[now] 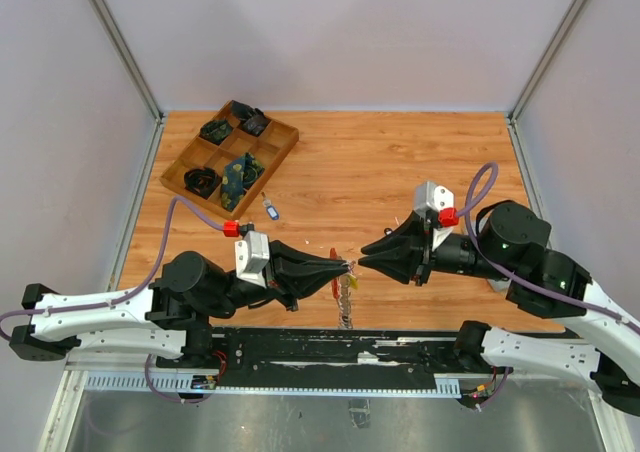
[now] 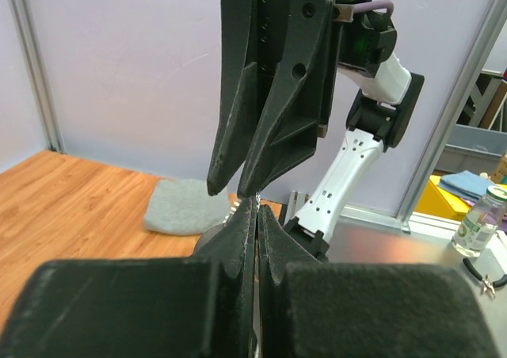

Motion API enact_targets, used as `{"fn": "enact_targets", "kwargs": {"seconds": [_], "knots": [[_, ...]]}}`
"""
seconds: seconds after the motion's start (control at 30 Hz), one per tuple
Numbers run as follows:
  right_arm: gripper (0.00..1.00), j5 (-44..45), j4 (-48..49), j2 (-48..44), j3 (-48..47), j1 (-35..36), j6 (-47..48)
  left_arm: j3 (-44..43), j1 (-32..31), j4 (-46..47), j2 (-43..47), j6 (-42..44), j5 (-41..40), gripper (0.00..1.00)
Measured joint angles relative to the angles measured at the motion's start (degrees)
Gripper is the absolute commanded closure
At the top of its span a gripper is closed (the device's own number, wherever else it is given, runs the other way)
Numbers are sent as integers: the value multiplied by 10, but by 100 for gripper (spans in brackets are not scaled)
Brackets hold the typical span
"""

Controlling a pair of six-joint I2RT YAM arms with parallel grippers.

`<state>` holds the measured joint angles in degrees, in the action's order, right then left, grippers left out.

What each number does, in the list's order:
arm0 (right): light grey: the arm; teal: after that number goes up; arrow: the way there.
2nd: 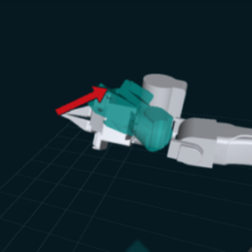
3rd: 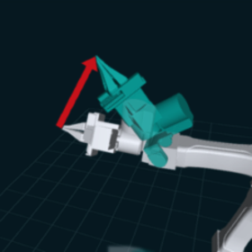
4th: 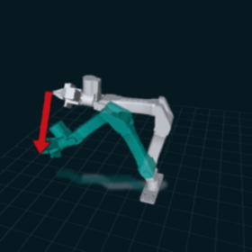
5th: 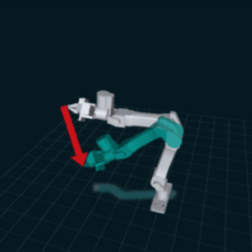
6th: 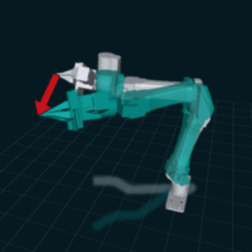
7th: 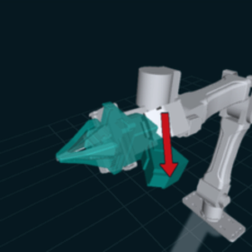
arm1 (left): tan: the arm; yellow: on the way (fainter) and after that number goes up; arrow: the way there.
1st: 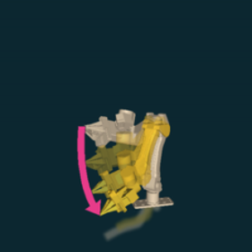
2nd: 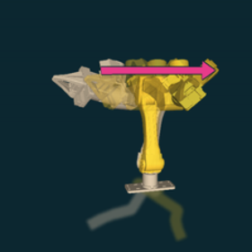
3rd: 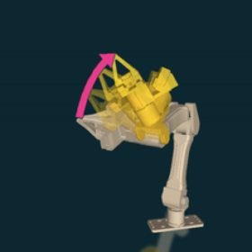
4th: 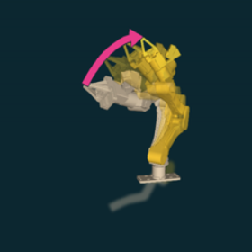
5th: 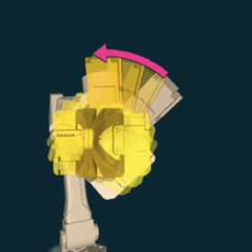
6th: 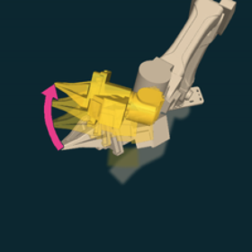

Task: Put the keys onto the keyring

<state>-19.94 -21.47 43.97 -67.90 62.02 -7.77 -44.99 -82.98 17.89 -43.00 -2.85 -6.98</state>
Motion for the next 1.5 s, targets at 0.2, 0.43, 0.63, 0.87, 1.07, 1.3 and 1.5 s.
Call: {"fn": "enact_targets", "kwargs": {"seconds": [0.2, 0.43, 0.63, 0.87, 1.07, 1.3, 1.5], "knots": [[72, -23, -17, -19, 0, 0, 27, 0, 0, 0, 2, 0, 0, 99], [82, -87, -15, -10, -2, 0, 44, 0, 0, 0, 2, 0, -1, 99], [76, -124, -15, 18, -8, 0, 48, 0, 0, 0, 2, 0, -4, 100], [70, -115, -15, 25, -8, 0, 49, 0, 0, 0, 2, 0, -4, 99], [70, -103, -15, 19, -8, 0, 50, 0, 0, 0, 2, 0, -4, 99], [78, -107, -7, 22, -8, 0, 49, 0, 0, 0, -1, 0, -3, 99], [89, -117, 2, 32, -8, 0, 47, 0, 0, 0, -4, 0, 0, 100]]}}
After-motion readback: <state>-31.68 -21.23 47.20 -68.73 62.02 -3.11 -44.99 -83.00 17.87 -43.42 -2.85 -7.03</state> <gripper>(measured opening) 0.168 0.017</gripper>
